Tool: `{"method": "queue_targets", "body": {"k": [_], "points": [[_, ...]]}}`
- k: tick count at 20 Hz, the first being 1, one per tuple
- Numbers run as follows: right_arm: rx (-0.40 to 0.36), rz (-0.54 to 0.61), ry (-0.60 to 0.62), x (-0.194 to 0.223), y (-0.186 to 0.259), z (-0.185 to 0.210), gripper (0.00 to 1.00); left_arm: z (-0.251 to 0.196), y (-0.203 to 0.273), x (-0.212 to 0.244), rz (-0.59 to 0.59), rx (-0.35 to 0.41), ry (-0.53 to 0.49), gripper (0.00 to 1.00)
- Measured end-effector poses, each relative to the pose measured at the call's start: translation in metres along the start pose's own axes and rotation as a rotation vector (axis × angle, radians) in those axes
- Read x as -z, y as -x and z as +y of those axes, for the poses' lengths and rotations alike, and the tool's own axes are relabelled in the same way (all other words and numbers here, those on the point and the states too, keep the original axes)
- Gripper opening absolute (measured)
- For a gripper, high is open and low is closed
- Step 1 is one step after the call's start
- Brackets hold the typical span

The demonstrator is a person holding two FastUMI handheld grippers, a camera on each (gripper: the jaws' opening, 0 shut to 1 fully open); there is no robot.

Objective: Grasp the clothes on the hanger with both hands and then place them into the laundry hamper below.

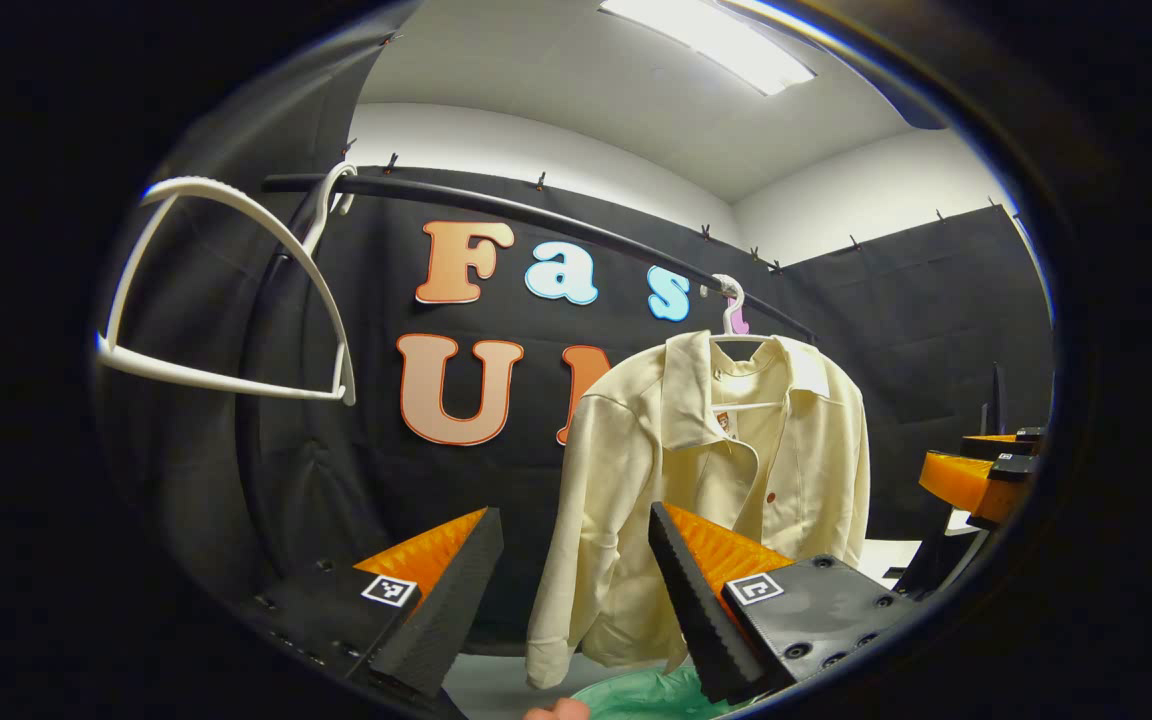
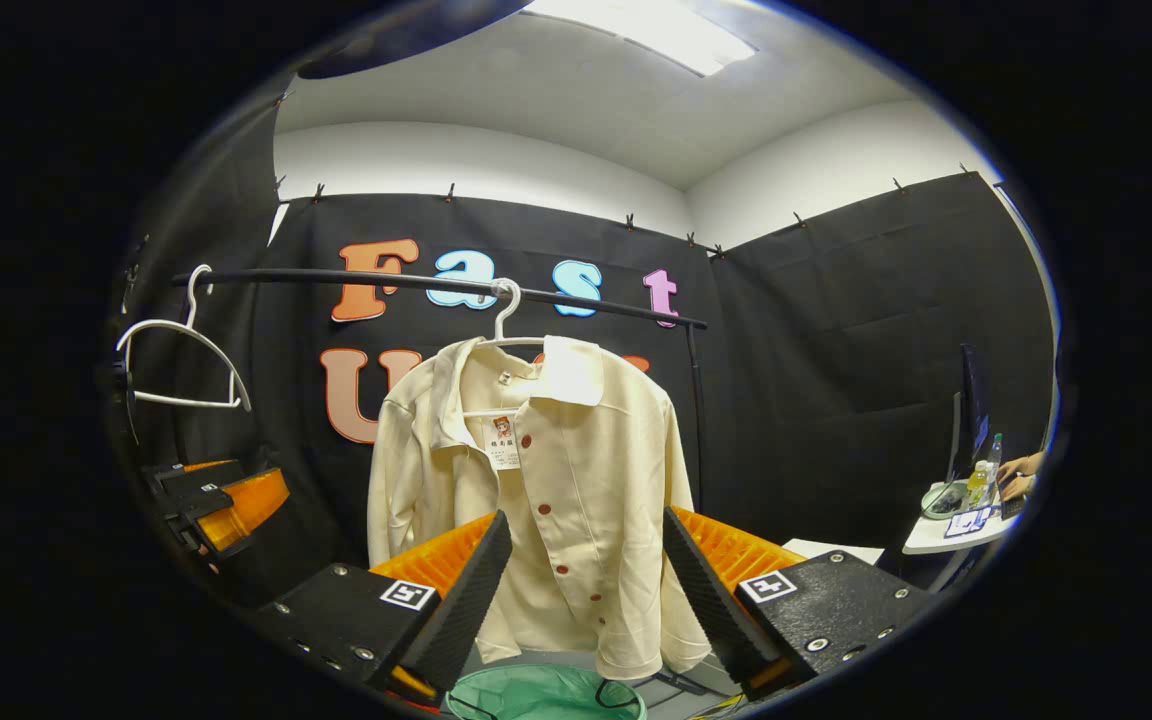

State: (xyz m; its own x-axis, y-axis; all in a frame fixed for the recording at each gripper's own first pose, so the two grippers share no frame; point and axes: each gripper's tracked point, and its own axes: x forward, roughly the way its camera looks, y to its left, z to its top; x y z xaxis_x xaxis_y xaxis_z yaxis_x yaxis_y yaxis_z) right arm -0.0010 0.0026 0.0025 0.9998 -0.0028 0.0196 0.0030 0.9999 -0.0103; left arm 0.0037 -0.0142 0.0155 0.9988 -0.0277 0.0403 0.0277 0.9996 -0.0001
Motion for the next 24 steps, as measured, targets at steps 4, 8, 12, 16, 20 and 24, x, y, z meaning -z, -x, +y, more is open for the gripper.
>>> {"method": "queue_targets", "body": {"k": [4,8,12,16,20,24], "points": [[0.007,-0.005,-0.001,-0.001,0.0,-0.003,0.95,-0.001,0.0,-0.003,-0.01,0.0,0.003,0.97],[0.006,-0.016,-0.004,-0.004,-0.001,-0.002,0.95,-0.003,-0.001,-0.011,-0.028,0.007,-0.002,0.96],[-0.01,-0.043,0.004,-0.013,-0.003,0.003,0.95,-0.007,0.001,-0.019,-0.048,0.017,-0.003,0.97],[-0.044,-0.059,0.005,-0.016,-0.013,0.014,0.94,-0.004,0.004,-0.023,-0.055,0.013,-0.002,0.96],[-0.088,-0.046,0.002,-0.008,-0.043,0.027,0.95,0.002,0.006,-0.019,-0.042,-0.008,0.0,0.96],[-0.119,-0.029,0.045,0.007,-0.095,0.043,0.95,0.009,0.009,-0.019,-0.041,-0.025,-0.005,0.96]]}}
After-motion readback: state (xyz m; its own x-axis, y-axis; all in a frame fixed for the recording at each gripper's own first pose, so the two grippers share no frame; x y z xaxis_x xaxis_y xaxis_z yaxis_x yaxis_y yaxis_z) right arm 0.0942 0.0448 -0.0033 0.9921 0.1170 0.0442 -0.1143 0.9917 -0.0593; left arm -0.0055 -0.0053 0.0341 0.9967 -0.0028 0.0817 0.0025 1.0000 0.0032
